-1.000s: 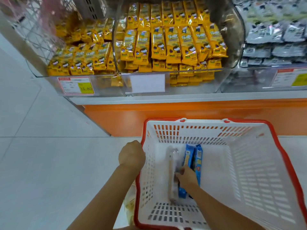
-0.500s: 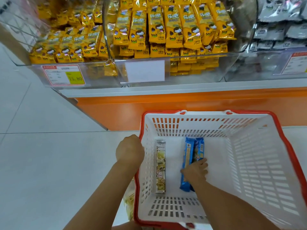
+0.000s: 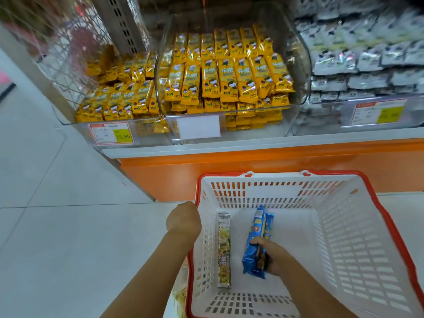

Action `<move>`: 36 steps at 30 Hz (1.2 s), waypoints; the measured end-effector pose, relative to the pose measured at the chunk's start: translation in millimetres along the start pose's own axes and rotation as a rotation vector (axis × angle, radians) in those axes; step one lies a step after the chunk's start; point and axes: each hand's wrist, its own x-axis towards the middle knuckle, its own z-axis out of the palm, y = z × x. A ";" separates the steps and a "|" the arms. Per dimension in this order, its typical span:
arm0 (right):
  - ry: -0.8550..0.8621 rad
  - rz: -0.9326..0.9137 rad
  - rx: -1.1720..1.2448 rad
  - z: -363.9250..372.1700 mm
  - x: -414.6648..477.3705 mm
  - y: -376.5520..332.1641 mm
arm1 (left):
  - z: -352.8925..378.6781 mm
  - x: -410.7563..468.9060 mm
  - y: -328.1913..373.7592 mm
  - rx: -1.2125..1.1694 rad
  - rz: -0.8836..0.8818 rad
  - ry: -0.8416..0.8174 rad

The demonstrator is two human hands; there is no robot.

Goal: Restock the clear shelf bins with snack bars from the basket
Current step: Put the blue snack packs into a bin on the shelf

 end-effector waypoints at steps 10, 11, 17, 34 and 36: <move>-0.399 -0.216 -0.174 -8.7 -120.9 -30.9 | -13.5 -50.7 67.9 -0.371 0.259 -0.254; -0.402 -0.276 -0.185 -9.5 -134.1 -37.5 | -16.2 -57.7 72.5 -0.527 0.293 -0.344; -0.440 -0.621 -0.194 -15.2 -211.0 -78.0 | -55.1 -97.9 95.1 -1.076 0.562 -0.482; -0.307 -1.050 -0.006 -34.0 -333.3 -146.2 | -170.5 -168.5 145.9 -1.484 0.700 -0.301; -0.310 -1.075 -0.026 -35.7 -340.6 -145.9 | -170.6 -171.6 152.9 -1.427 0.673 -0.293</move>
